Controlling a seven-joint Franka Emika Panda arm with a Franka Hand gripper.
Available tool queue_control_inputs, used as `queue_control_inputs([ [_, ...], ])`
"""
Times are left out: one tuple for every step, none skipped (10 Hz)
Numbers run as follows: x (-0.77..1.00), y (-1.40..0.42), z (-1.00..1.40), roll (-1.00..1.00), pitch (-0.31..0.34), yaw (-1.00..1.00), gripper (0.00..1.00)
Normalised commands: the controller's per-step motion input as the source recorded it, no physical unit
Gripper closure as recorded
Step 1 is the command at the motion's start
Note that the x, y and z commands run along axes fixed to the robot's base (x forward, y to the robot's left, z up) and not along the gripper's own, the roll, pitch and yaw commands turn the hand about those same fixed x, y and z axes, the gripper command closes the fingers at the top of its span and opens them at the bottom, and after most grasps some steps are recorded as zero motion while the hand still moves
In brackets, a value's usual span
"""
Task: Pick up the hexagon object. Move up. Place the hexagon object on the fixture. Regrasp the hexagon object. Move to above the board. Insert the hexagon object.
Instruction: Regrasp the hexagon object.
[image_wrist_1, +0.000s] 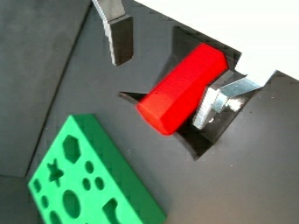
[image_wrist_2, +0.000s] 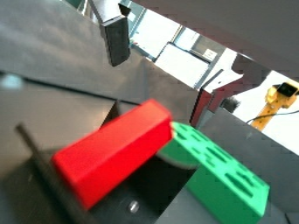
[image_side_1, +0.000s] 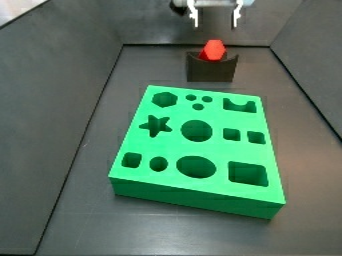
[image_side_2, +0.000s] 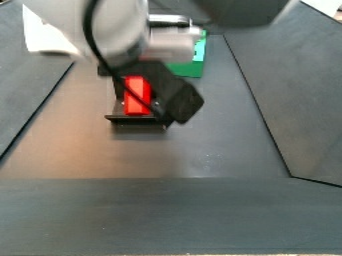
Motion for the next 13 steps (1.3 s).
queue_control_inputs([
  [-0.04,0.0,0.32,0.06,0.075,0.01,0.0],
  [-0.08,-1.0,0.84,1.0,0.071,0.04,0.0],
  [-0.08,-1.0,0.8,1.0,0.069,0.04,0.0],
  [-0.11,-1.0,0.75,1.0,0.057,0.04,0.0],
  [-0.13,-1.0,0.7,1.0,0.051,0.03,0.0],
  [-0.11,-0.87,0.48,1.0,0.045,0.03,0.0],
  [-0.09,-0.76,0.33,1.0,0.044,0.03,0.0],
  [-0.04,-0.47,0.07,1.0,0.042,0.03,0.0],
  [-0.03,-0.27,0.0,1.0,0.04,0.03,0.0],
  [-0.03,-0.07,0.0,1.0,0.038,0.03,0.0],
  [-0.04,-0.01,0.02,1.0,0.035,0.03,0.0],
  [-0.03,-0.04,0.0,1.0,0.03,0.03,0.0],
  [-0.03,-0.03,0.0,1.0,0.026,0.03,0.0],
])
